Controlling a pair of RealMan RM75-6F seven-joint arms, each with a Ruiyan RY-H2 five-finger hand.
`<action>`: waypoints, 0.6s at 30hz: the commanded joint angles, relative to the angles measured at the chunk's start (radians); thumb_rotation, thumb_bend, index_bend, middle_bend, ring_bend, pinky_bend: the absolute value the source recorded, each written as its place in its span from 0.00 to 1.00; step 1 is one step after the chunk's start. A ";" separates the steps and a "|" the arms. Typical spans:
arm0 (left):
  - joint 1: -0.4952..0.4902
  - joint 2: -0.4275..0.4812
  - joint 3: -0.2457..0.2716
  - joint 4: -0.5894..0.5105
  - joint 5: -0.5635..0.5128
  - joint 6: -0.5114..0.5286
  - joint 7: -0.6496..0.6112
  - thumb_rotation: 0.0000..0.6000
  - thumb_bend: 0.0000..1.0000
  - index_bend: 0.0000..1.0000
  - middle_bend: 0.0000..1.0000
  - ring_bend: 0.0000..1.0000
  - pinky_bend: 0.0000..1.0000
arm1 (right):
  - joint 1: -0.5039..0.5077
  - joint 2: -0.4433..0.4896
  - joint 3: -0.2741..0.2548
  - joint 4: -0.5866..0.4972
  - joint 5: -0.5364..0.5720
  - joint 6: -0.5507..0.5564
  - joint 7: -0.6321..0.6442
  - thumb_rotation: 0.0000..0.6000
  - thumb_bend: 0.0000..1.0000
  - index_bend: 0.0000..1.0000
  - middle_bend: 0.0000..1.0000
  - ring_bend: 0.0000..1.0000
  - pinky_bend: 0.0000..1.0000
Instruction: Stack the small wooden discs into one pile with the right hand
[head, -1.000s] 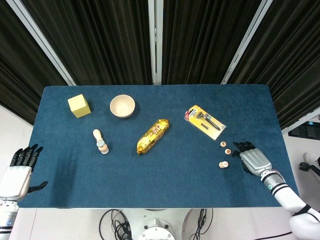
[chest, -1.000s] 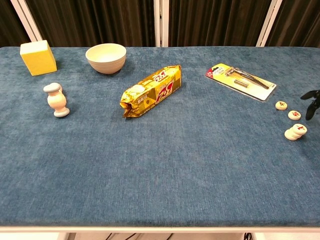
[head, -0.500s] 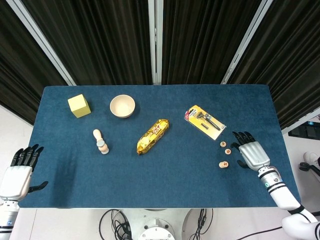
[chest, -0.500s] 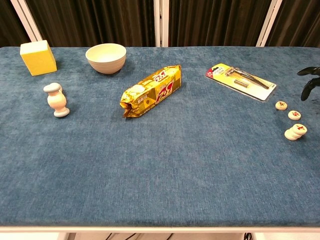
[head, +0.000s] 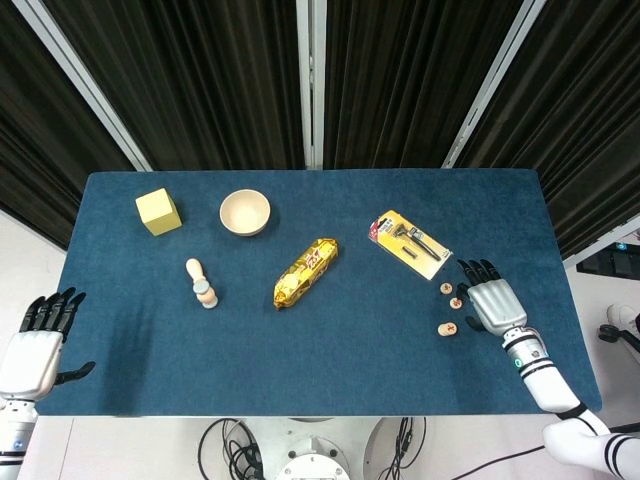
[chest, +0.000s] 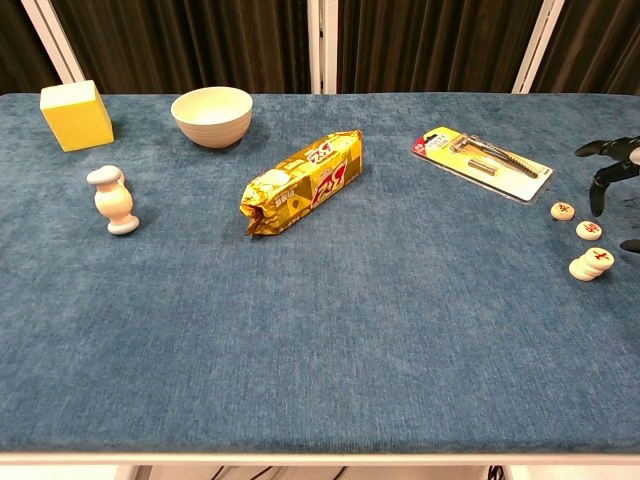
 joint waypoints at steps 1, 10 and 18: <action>0.000 0.000 0.000 0.000 0.000 0.000 0.000 1.00 0.09 0.06 0.00 0.00 0.00 | 0.006 -0.012 0.004 0.011 0.012 -0.014 -0.009 1.00 0.18 0.44 0.04 0.00 0.00; -0.002 -0.002 0.001 0.004 -0.002 -0.007 0.001 1.00 0.09 0.06 0.00 0.00 0.00 | 0.019 -0.044 0.018 0.031 0.042 -0.043 -0.017 1.00 0.23 0.44 0.05 0.00 0.00; 0.000 0.000 0.000 0.005 -0.003 -0.003 -0.005 1.00 0.09 0.06 0.00 0.00 0.00 | 0.022 -0.050 0.022 0.037 0.051 -0.049 -0.015 1.00 0.23 0.44 0.05 0.00 0.00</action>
